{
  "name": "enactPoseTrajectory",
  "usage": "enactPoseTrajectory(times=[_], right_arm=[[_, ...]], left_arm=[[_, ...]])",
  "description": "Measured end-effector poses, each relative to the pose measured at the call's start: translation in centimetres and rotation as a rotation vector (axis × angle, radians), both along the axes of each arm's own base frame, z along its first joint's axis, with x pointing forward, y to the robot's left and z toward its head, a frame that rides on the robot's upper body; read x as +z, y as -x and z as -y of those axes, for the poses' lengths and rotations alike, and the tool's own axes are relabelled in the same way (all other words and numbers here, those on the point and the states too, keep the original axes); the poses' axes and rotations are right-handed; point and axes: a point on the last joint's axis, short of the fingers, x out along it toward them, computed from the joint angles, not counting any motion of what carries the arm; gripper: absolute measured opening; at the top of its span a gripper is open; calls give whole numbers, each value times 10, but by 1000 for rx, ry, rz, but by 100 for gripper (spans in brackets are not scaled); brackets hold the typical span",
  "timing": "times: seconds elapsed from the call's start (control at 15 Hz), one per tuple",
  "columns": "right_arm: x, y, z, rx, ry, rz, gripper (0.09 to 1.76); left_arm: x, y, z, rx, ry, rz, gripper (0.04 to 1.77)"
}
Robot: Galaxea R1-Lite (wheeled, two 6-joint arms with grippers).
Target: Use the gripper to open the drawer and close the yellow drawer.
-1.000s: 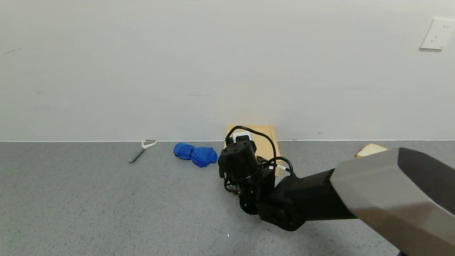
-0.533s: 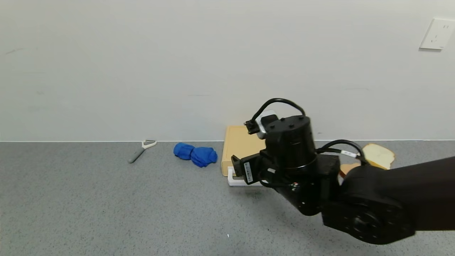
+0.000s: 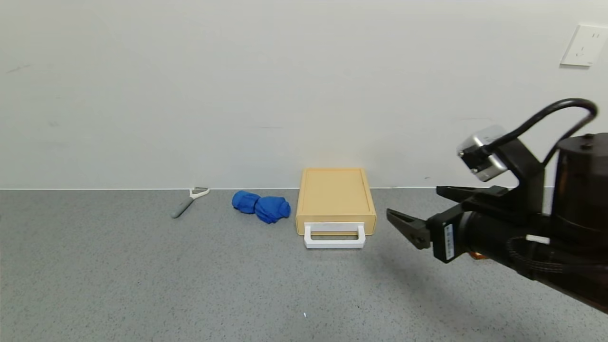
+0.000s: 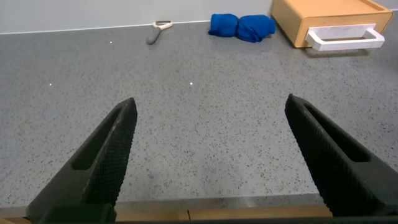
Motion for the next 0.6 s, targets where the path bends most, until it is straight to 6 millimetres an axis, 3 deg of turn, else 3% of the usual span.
enactPoseTrajectory(times=[0.6], right_arm=[[5,78,96,-193,-39,-16,171]], left_arm=[[0,0,0,0,0,0,172]])
